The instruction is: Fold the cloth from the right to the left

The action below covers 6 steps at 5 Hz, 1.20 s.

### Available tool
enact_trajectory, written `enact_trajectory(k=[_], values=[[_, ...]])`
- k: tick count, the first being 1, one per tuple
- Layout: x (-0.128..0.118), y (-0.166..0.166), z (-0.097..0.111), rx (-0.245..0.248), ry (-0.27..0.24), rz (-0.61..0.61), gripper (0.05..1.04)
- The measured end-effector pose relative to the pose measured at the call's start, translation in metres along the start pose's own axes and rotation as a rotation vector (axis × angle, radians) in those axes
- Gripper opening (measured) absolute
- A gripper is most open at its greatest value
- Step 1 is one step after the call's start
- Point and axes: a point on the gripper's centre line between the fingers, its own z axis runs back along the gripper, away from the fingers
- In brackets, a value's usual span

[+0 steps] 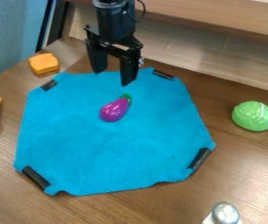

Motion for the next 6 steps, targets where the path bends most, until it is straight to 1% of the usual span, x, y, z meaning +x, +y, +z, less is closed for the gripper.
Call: enact_trajectory(k=[1, 2, 3, 4, 5, 6], values=[[-0.002, -0.001, -0.012, -0.009, 0.033, 0.004, 0.999], [-0.003, -0.025, -0.022, -0.027, 0.031, -0.016, 0.999], [0.003, -0.054, -0.025, -0.035, 0.001, -0.032, 0.999], [0.006, -0.090, -0.027, -0.021, -0.003, -0.070, 0.999], [0.008, -0.108, -0.030, -0.010, -0.019, -0.056, 0.999], [0.006, -0.130, -0.046, -0.021, 0.009, -0.083, 0.999]])
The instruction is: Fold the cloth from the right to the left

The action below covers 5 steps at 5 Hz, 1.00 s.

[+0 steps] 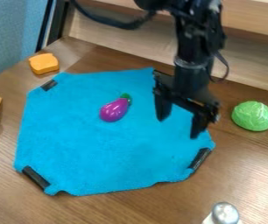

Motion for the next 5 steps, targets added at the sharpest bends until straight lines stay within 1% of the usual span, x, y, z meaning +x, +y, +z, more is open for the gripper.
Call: enact_trajectory(k=[1, 3, 4, 5], values=[[0.001, -0.009, -0.013, -0.009, 0.010, 0.015, 0.999], [0.001, -0.029, -0.033, -0.041, 0.021, 0.013, 0.999], [-0.003, -0.036, -0.042, -0.041, 0.034, 0.004, 0.962], [-0.004, -0.038, -0.045, -0.033, 0.039, 0.019, 0.687]])
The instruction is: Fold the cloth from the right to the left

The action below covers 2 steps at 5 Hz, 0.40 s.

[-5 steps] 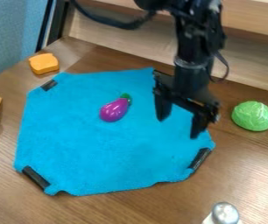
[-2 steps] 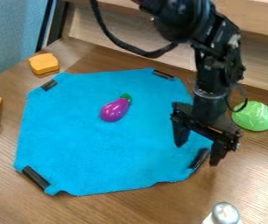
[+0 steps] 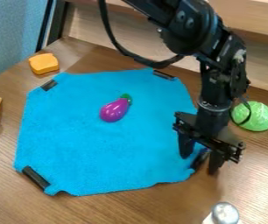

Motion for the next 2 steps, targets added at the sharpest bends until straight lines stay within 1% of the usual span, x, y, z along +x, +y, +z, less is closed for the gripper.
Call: enact_trajectory(k=[1, 2], values=[[-0.0013, 0.0021, -0.0021, 0.002, 0.000, 0.002, 0.394], [-0.0006, 0.0053, -0.0013, -0.008, -0.002, 0.019, 0.180]])
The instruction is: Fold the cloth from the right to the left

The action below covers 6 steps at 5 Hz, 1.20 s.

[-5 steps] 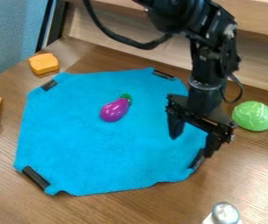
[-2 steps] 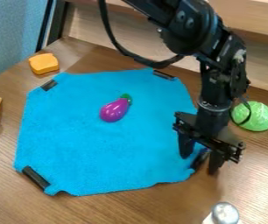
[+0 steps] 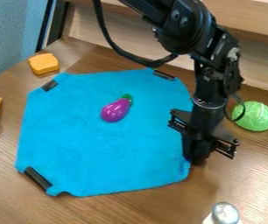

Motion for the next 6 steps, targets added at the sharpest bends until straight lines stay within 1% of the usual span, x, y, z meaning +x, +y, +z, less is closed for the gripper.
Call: enact_trajectory(k=[1, 2, 3, 4, 5, 6], values=[[0.000, 0.003, 0.002, -0.037, 0.015, -0.013, 0.079], [0.002, 0.015, 0.034, -0.076, -0.024, -0.028, 0.066], [0.003, 0.053, 0.063, -0.083, -0.069, 0.028, 0.065], [0.001, 0.087, 0.074, -0.090, -0.063, 0.071, 0.065], [-0.003, 0.136, 0.083, -0.096, -0.074, 0.156, 0.064], [-0.009, 0.175, 0.094, -0.096, -0.099, 0.212, 0.064]])
